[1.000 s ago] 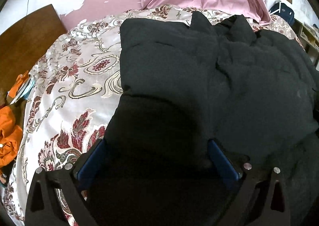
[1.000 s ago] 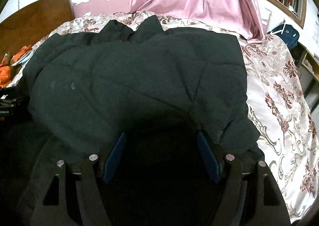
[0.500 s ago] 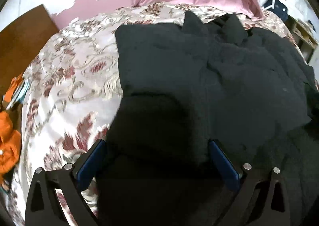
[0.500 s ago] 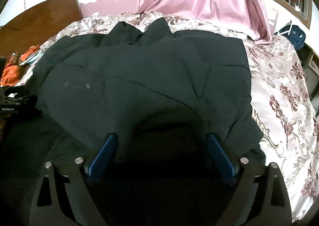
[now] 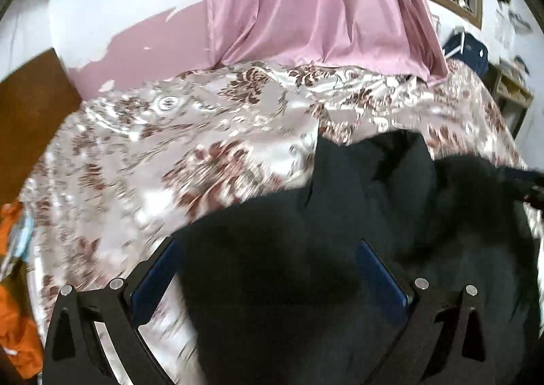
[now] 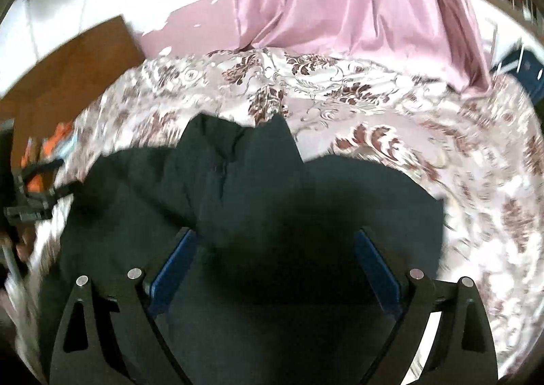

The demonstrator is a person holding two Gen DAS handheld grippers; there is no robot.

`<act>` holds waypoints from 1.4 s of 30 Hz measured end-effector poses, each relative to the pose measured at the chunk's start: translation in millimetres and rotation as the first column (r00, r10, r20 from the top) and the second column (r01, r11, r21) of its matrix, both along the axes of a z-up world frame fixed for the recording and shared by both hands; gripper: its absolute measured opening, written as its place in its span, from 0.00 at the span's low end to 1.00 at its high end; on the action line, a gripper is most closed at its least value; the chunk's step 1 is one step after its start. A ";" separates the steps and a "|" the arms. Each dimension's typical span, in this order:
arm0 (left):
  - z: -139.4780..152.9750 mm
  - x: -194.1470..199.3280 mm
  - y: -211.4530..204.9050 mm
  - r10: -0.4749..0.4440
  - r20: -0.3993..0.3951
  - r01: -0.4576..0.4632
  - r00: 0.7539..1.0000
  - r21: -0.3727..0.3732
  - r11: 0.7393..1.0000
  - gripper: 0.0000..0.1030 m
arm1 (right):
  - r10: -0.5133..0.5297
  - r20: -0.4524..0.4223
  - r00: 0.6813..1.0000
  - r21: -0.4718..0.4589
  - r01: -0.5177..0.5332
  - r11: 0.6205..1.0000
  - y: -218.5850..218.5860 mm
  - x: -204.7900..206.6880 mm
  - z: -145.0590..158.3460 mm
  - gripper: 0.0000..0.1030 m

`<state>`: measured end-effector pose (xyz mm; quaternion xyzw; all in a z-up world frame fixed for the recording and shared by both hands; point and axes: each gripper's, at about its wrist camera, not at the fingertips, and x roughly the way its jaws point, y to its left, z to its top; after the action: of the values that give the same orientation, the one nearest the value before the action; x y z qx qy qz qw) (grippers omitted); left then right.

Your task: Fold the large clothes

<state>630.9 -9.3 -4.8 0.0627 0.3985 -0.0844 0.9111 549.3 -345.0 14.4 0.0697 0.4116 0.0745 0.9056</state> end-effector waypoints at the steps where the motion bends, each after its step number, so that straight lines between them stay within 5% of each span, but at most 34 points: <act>1: -1.3 9.7 -3.9 0.010 -0.007 -0.010 1.000 -0.012 1.000 1.00 | -0.011 -0.013 1.000 0.035 0.012 0.999 0.7 17.7 -2.9 0.89; 8: -24.7 80.5 -39.4 0.039 -0.036 -0.041 0.999 -0.060 0.997 0.99 | -0.081 -0.070 0.994 0.174 0.092 0.980 21.1 101.7 -30.6 0.86; 12: -39.8 108.0 -49.0 0.065 -0.058 -0.070 0.996 -0.095 0.993 0.98 | -0.087 -0.117 0.989 0.150 0.104 0.983 34.4 136.3 -48.4 0.59; 14: -44.4 117.9 -51.8 0.072 -0.067 -0.078 0.995 -0.101 0.992 0.96 | -0.086 -0.145 0.986 0.157 0.109 0.982 34.6 149.2 -56.6 0.56; 17: -50.6 131.3 -58.2 0.080 -0.091 -0.089 0.993 -0.090 0.992 0.79 | -0.089 -0.164 0.982 0.143 0.113 0.983 37.0 161.2 -63.9 0.51; 19: -54.7 138.0 -62.0 0.077 -0.119 -0.087 0.990 -0.081 0.993 0.59 | -0.091 -0.170 0.981 0.133 0.114 0.985 36.0 164.9 -66.0 0.34; 21: -56.6 141.0 -64.4 0.047 -0.146 -0.062 0.988 -0.102 0.993 0.25 | -0.097 -0.170 0.981 0.115 0.117 0.986 34.4 164.7 -65.5 0.25; 23: -56.4 139.0 -67.9 0.026 -0.164 -0.045 0.986 -0.117 0.992 0.08 | -0.097 -0.159 0.983 0.111 0.115 0.987 31.5 163.1 -62.5 0.18; 28: -44.5 119.2 -61.7 0.080 -0.122 -0.089 0.989 -0.064 0.994 0.06 | -0.070 -0.110 0.992 0.118 0.083 0.990 22.1 147.7 -51.4 0.11; 32: -35.2 100.5 -36.6 0.099 -0.110 -0.109 0.989 -0.091 0.990 0.06 | -0.038 -0.057 0.998 0.108 0.044 0.993 9.0 122.1 -35.5 0.08; 42: -35.1 26.5 -13.6 -0.046 -0.097 0.037 0.994 -0.092 0.995 0.05 | 0.109 -0.005 0.994 -0.082 -0.109 0.991 6.9 49.2 -27.5 0.04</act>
<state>657.4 -22.9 -39.9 0.0255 0.4374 -0.1241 0.8903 598.5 -338.1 -13.0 0.0099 0.4175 0.1069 0.9023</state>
